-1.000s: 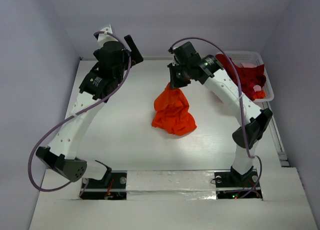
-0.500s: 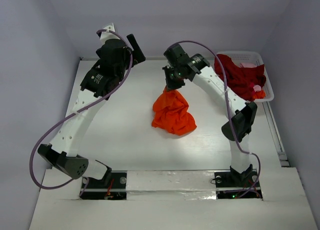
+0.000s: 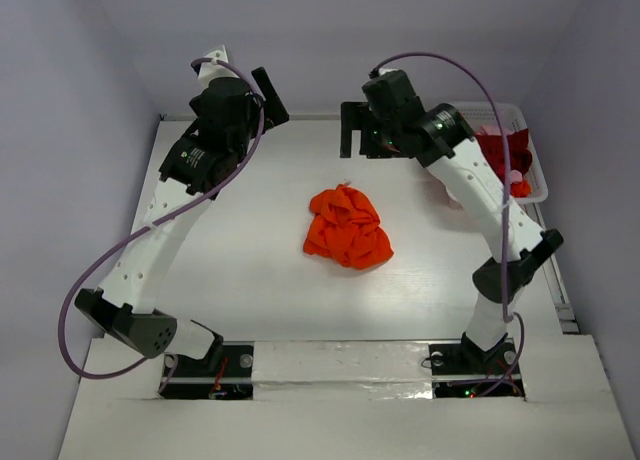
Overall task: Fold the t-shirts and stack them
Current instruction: Move the tshirt to the center of the board, then flatten out the tshirt
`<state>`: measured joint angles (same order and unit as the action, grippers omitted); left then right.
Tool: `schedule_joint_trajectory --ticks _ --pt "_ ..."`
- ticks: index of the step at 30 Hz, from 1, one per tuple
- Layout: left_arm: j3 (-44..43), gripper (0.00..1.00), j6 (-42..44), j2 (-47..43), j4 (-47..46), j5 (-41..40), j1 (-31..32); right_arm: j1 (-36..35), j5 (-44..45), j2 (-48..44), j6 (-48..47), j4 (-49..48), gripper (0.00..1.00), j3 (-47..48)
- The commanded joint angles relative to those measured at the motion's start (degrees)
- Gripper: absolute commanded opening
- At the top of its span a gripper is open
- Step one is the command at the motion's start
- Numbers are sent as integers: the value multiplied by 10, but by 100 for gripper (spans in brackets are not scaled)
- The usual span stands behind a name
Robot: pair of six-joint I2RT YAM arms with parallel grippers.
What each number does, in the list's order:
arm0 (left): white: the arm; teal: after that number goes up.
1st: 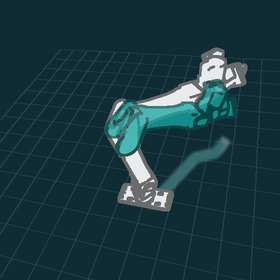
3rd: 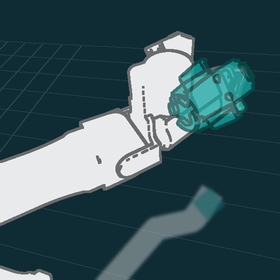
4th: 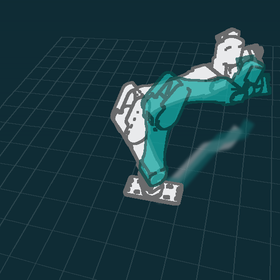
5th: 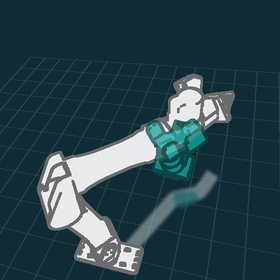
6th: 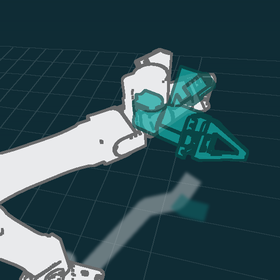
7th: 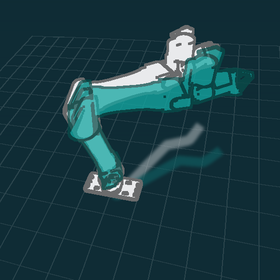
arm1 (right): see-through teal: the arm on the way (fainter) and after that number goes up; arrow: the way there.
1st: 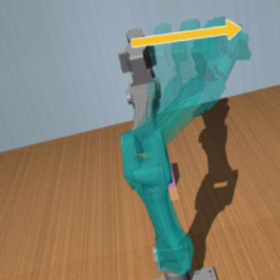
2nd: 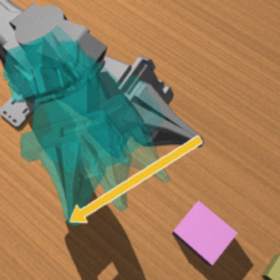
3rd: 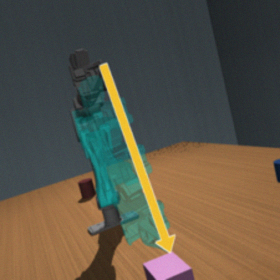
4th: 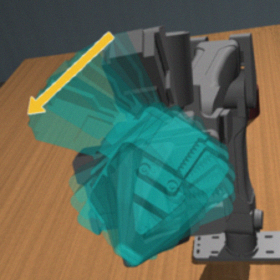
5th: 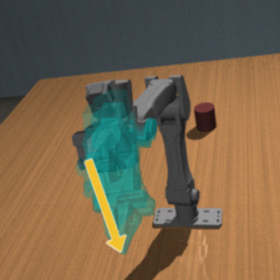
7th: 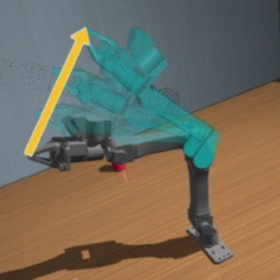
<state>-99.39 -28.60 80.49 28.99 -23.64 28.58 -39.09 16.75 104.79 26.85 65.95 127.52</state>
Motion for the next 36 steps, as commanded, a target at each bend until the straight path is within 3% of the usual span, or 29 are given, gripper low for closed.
schedule_joint_trajectory --ticks 1,3,10,18,24,28,36 --pt "-25 99 3 -18 -8 -6 -1 -4 -46 -13 -8 -5 97 8" --pt "-27 99 1 -15 -8 -3 -1 -33 -88 25 -40 9 95 -2" --pt "-22 99 2 -18 -3 -7 -1 -62 -87 103 -62 3 92 -42" --pt "-10 99 -1 -25 -2 1 -6 -42 -102 96 -16 -74 90 -109" --pt "-11 99 2 -29 1 3 -6 -36 -54 45 20 -96 83 -146" --pt "-19 99 1 -24 2 5 -6 -31 -7 24 50 -103 84 -180" --pt "-29 99 9 -19 4 2 -12 -31 -59 50 69 -129 83 -206"
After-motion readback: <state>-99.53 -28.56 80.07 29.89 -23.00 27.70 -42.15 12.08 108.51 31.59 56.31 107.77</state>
